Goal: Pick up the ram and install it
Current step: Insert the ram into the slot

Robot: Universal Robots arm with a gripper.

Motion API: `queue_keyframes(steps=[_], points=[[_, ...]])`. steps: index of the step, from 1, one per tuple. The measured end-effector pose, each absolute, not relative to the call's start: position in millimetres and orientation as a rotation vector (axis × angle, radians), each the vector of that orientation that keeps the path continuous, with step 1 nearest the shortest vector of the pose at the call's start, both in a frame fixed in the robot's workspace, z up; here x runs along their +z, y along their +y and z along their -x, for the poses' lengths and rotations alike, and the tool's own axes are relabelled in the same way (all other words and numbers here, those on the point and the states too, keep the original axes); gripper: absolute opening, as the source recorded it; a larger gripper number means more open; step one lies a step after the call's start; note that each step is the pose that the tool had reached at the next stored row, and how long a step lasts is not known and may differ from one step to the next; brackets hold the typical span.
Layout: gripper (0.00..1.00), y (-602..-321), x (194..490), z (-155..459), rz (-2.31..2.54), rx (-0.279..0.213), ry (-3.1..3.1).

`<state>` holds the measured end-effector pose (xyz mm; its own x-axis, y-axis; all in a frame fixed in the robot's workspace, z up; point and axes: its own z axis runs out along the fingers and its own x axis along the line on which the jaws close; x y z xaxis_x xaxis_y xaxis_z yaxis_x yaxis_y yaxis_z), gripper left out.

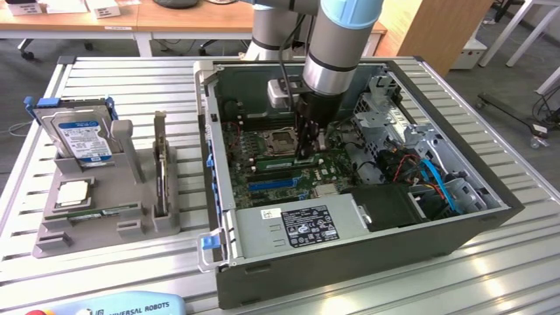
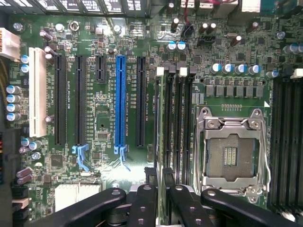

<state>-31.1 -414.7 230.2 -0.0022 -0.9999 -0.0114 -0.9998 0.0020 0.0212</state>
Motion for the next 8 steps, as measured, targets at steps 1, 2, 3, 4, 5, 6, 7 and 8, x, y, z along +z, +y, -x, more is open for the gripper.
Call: queue_keyframes(steps=[1, 2, 3, 4, 5, 6, 7, 8], points=[[0.19, -415, 232, 31, -2.214, -0.036, -2.219], [0.19, -415, 235, 31, -2.214, -0.036, -2.219], [0.19, -415, 237, 31, -2.214, -0.036, -2.219], [0.19, -415, 239, 31, -2.214, -0.036, -2.219], [0.19, -415, 241, 31, -2.214, -0.036, -2.219], [0.19, -415, 243, 31, -2.214, -0.036, -2.219], [0.19, -415, 245, 31, -2.214, -0.035, -2.218], [0.19, -415, 248, 31, -2.214, -0.035, -2.218]])
